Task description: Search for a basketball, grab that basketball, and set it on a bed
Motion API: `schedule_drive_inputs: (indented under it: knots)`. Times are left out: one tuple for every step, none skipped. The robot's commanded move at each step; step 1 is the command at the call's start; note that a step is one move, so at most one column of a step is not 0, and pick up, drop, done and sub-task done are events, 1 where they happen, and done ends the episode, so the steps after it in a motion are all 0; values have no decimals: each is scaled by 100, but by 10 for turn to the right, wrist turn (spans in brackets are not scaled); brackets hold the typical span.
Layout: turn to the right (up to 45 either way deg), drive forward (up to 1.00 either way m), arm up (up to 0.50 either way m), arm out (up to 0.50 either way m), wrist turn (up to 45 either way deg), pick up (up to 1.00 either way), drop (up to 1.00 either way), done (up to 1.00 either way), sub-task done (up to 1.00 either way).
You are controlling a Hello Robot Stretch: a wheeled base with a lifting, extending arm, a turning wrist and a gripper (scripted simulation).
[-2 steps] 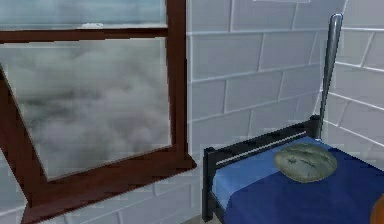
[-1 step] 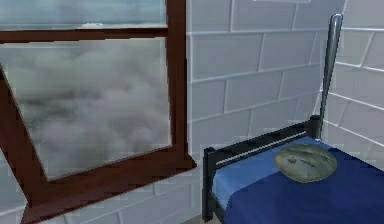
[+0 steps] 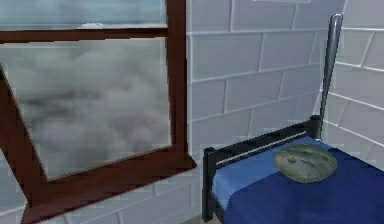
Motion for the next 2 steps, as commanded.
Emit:
schedule_drive_inputs:
  knots:
    - [0, 0, -32, 0, 0, 0, 0, 0, 0]
    - [0, 0, 0, 0, 0, 0, 100, 0, 0]
